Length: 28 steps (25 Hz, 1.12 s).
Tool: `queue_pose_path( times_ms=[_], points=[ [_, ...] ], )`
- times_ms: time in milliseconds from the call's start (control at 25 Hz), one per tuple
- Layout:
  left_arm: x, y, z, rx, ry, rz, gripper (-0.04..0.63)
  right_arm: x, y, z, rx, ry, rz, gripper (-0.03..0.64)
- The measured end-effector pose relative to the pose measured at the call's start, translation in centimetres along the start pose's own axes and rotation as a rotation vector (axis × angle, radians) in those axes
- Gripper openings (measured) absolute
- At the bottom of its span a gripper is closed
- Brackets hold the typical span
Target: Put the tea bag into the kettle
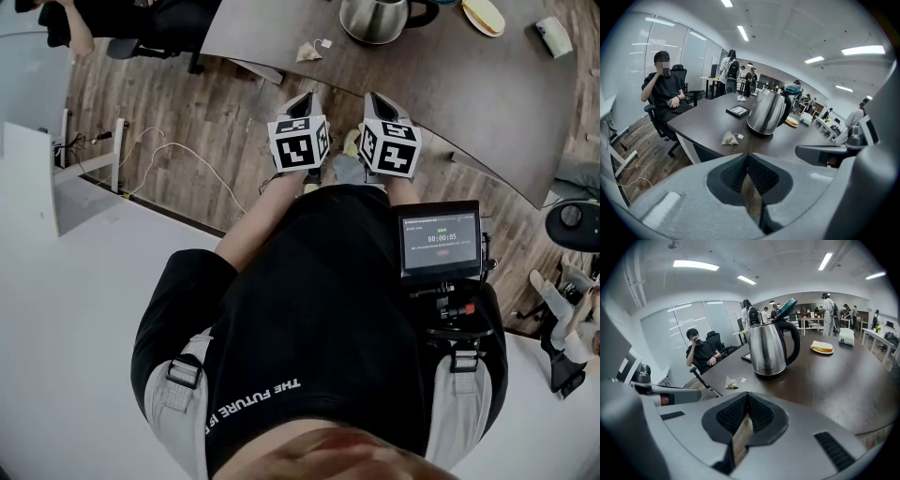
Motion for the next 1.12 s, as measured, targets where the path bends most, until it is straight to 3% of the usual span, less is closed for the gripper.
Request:
queue_pose_path(
  times_ms=[1120],
  points=[
    [-0.7,1.3,1.6,0.005,-0.045,0.037,0.006,0.6,1.3,0.6,-0.007,-0.026,0.048,0.007]
  ],
)
Point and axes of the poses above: the fingertips, and each gripper's own axes: x forward along the fingers, y to its left, z out of its top, the point moved 8 cm from there along -x, backward along the fingers, and after that the axes turned 14 degrees about -y, right-handed, at the moved point
